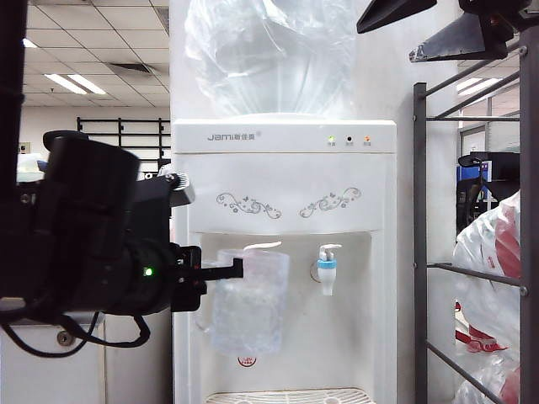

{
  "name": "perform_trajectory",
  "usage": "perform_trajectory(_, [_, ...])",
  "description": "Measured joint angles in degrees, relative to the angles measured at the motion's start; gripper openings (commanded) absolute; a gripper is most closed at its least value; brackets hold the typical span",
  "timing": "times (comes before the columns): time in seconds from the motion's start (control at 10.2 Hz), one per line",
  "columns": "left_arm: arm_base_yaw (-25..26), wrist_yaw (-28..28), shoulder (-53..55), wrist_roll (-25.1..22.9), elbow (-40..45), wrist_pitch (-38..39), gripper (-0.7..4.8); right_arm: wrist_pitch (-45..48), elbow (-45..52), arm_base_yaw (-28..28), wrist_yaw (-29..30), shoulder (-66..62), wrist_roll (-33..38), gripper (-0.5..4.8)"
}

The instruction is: Pick up the plastic mug from the left desk, go to the hot water outlet of the water dispenser, press the vertical switch to get some water, then put the mug back on the desk.

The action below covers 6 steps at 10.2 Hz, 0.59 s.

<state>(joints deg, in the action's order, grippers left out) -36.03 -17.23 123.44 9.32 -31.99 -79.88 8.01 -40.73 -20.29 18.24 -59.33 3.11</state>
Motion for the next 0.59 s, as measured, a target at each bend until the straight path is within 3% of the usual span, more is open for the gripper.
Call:
perform_trajectory(0.1, [-2.43, -8.11, 0.00, 2.38, 0.00, 2.36, -0.06, 0.00, 0.00, 0.00, 0.00, 0.00, 0.00, 4.79])
perform_trajectory(0.39, [-3.78, -10.45, 0.72, 4.81, 0.00, 6.93, -0.06, 0.00, 0.02, 0.00, 0.00, 0.00, 0.00, 4.79])
perform_trajectory(0.59, [-3.82, -13.44, 7.26, 5.51, -1.03, 0.61, -0.06, 0.02, 0.02, 0.00, 0.00, 0.00, 0.00, 4.79])
